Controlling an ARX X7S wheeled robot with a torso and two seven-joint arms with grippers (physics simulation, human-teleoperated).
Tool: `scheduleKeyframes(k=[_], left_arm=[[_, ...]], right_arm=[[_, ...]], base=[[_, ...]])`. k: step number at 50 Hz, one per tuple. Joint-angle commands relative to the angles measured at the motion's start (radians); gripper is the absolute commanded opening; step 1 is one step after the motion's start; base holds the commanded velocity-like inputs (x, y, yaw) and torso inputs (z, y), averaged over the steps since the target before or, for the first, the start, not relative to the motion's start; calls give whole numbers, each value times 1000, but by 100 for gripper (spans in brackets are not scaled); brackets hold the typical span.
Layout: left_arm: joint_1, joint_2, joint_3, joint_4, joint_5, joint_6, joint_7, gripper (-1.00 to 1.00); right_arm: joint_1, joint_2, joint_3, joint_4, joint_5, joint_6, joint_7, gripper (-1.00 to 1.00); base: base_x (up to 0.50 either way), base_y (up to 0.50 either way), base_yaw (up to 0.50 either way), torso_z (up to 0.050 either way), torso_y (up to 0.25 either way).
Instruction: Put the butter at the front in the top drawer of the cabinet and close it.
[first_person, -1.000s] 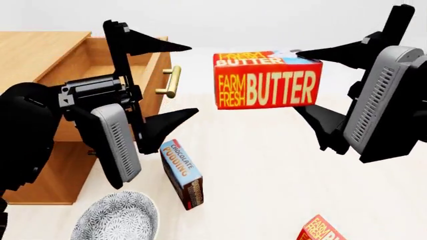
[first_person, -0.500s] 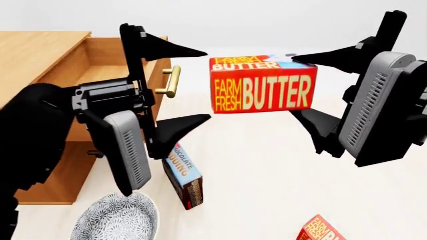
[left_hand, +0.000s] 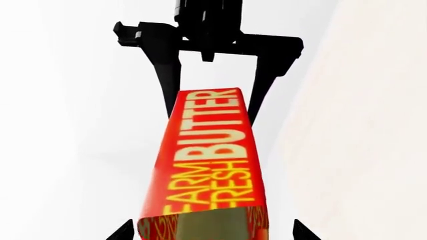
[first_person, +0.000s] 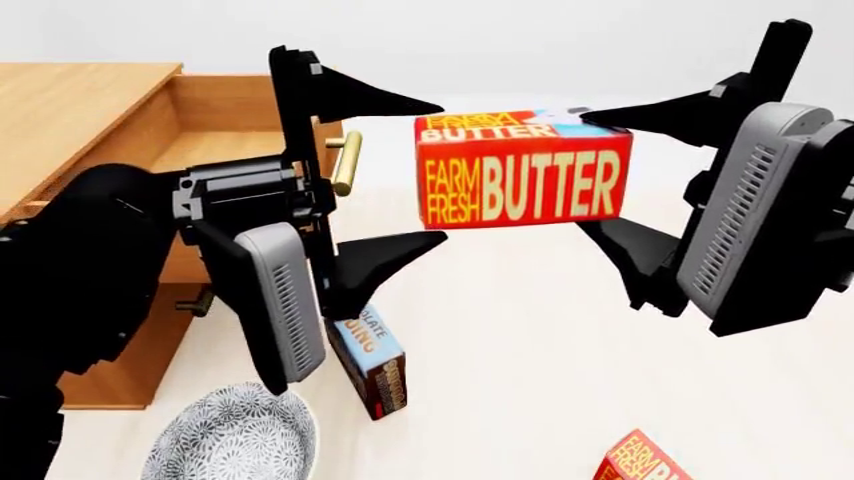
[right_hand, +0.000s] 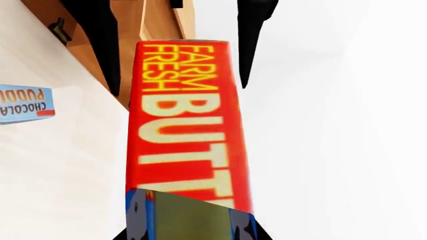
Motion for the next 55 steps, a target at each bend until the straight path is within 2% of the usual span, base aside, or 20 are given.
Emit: scheduleKeyframes(k=[1, 20, 21, 36, 37, 55], left_arm=[[-5, 17, 8, 21, -4, -14, -3, 100], [-10, 32, 17, 24, -3, -30, -10, 100], [-10, 34, 15, 25, -3, -33, -13, -100], [-4, 31, 9, 24, -2, -27, -29, -100], [-4, 31, 9, 24, -2, -27, -29, -100], [-34, 6, -28, -128, 50, 57, -66, -100]], right_arm=[[18, 0, 25, -1, -16, -8, 25, -100], [16, -3, 26, -1, -16, -7, 24, -100], [16, -3, 26, 0, -15, -7, 23, -100], [0, 2, 25, -10, -15, 1, 32, -100], [0, 1, 24, -10, -16, 8, 32, 100], [-74, 93, 41, -15, -15, 45, 91, 100]], base=[[0, 0, 0, 0, 0], [0, 0, 0, 1, 1], [0, 0, 0, 0, 0], [0, 0, 0, 1, 1], [0, 0, 0, 0, 10], [0, 0, 0, 1, 1]])
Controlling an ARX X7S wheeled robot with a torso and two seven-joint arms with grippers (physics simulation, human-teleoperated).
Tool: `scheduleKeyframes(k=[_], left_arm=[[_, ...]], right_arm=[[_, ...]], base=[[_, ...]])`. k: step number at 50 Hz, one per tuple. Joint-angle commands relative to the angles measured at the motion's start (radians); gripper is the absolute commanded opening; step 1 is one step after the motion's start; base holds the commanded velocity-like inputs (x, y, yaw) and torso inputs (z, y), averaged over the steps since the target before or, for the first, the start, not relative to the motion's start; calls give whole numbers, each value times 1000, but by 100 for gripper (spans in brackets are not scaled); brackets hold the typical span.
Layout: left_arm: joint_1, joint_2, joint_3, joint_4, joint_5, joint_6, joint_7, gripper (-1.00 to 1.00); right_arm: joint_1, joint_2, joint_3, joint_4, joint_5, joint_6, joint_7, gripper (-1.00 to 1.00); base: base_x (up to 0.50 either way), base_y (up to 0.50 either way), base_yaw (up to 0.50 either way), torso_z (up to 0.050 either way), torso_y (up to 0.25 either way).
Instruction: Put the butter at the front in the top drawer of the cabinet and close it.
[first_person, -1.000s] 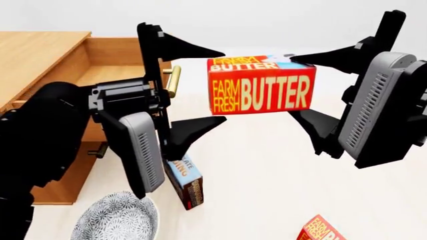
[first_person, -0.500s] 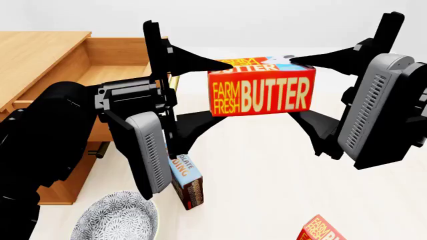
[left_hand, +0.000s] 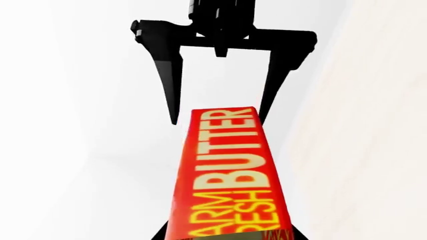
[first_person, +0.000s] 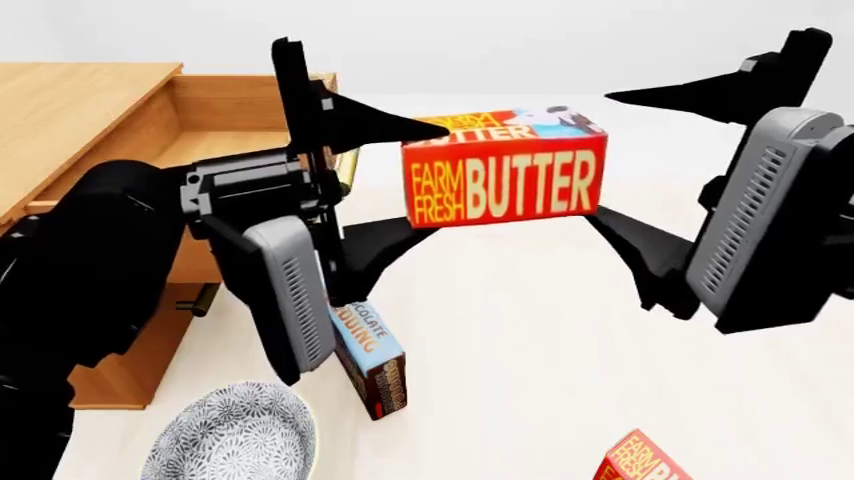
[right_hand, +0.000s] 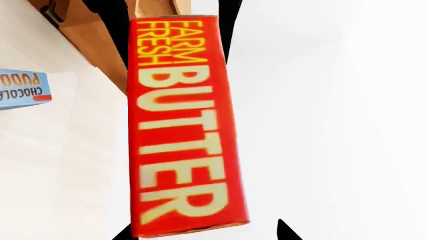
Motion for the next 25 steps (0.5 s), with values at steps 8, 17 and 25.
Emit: scheduleKeyframes(k=[8, 17, 25], left_arm=[[-54, -21, -59, -170, 40, 11, -70, -100], [-73, 2, -124, -101, 13, -314, -151, -100], [-98, 36, -181, -24, -45, -652, -212, -100]], right_arm=[[-89, 119, 36, -16, 10, 12, 107, 100], [-156, 150, 45, -81, 87, 124, 202, 100], [-171, 90, 67, -135, 210, 279, 299, 100]], base=[[0, 0, 0, 0, 1], [0, 0, 0, 0, 1], [0, 0, 0, 1, 1]])
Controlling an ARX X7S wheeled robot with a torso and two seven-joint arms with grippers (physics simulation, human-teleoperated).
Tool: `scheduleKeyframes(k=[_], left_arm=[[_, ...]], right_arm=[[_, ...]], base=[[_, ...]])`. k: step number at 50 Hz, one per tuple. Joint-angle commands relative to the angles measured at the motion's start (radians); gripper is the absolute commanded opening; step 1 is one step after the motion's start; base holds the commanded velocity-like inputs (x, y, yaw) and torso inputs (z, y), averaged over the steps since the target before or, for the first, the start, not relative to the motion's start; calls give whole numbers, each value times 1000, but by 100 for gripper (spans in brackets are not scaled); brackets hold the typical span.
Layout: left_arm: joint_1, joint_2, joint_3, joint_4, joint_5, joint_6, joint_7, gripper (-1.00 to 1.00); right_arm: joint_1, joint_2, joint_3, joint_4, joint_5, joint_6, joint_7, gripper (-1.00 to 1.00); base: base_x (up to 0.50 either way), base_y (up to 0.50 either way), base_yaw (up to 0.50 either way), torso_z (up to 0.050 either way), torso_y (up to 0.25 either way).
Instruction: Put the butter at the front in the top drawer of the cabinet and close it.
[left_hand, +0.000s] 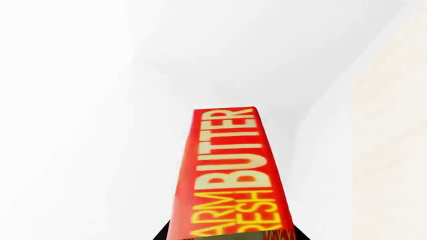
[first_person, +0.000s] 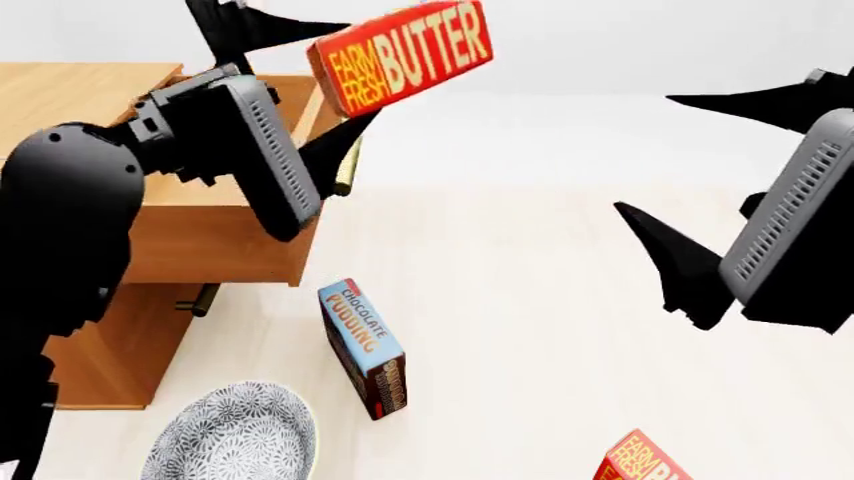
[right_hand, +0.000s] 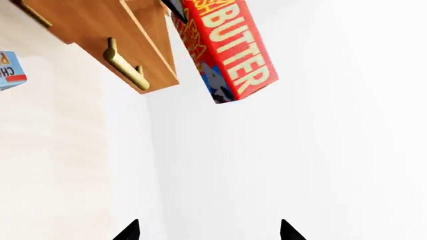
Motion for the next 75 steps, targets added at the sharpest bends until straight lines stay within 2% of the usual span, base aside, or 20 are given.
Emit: scheduleKeyframes(k=[1, 8, 15, 24, 35, 55, 75], left_arm=[[-47, 35, -97, 78, -98, -395, -100, -100], [-95, 76, -140, 97, -141, -617, -150, -100], [-162, 126, -181, 61, -169, -829, -213, -100], [-239, 167, -200, -32, -162, -962, -274, -100], [-293, 207, -235, -146, -168, -1045, -327, -100], [-400, 267, -322, -325, -197, -1243, -412, -100], [-411, 271, -306, -380, -181, -1266, -441, -100]], right_arm=[[-34, -41, 26, -68, 137, 184, 123, 100], [2, -99, 109, -94, 366, 417, 240, 100], [22, -137, 175, -78, 510, 516, 322, 100], [41, -209, 209, -15, 588, 585, 401, 100], [41, -238, 229, 13, 625, 606, 437, 100], [23, -228, 221, 4, 625, 616, 443, 100], [12, -228, 224, 0, 635, 618, 449, 100]], base=[[0, 0, 0, 0, 0], [0, 0, 0, 0, 1], [0, 0, 0, 0, 1], [0, 0, 0, 1, 1], [0, 0, 0, 0, 2], [0, 0, 0, 0, 2], [0, 0, 0, 1, 2]])
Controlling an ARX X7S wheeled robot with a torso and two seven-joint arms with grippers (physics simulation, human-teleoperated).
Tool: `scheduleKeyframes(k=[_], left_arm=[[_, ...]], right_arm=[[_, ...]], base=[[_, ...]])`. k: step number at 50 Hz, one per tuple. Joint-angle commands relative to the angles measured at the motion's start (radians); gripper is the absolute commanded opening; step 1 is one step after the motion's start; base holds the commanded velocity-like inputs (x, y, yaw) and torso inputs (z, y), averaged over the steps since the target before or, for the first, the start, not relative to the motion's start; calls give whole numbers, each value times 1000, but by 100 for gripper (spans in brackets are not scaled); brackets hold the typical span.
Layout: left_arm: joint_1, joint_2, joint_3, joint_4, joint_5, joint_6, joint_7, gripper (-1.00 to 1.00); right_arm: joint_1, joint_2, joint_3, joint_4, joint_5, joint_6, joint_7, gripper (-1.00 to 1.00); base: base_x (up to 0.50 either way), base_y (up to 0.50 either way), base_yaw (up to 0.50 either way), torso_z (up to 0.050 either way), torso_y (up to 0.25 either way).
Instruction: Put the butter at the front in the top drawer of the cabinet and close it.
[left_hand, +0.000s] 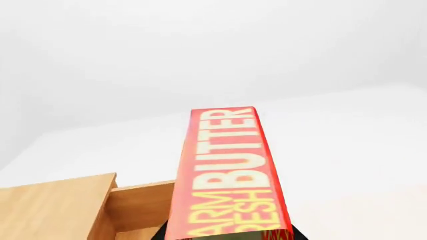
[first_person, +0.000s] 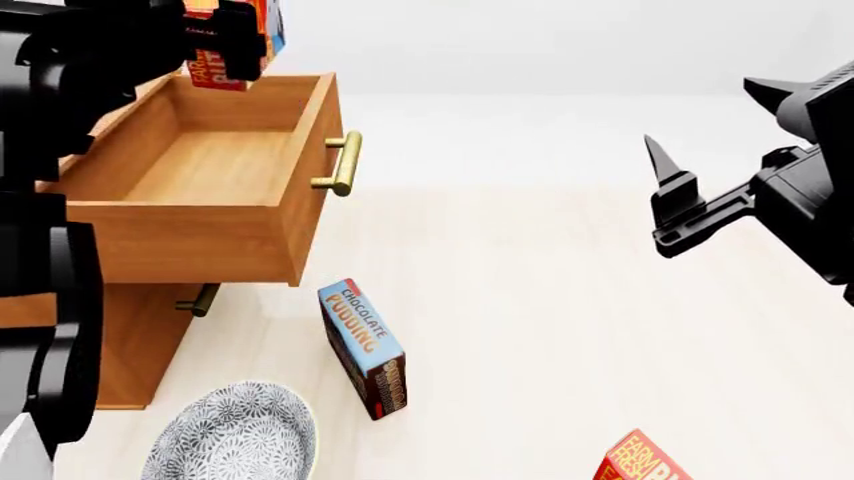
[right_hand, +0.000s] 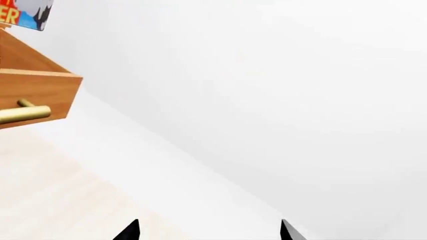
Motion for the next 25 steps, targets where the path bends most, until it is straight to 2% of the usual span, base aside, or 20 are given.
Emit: scheduleKeyframes(k=[1, 25], left_arm=[[-18, 1, 0, -8, 6, -5, -25, -100], [46, 3, 34, 14, 4, 10, -15, -100]], right_arm=[[-2, -4, -2, 1, 3, 3, 1, 100], [0, -9, -9, 0, 2, 9, 1, 100]], base=[[0, 0, 0, 0, 0], [0, 0, 0, 0, 1]])
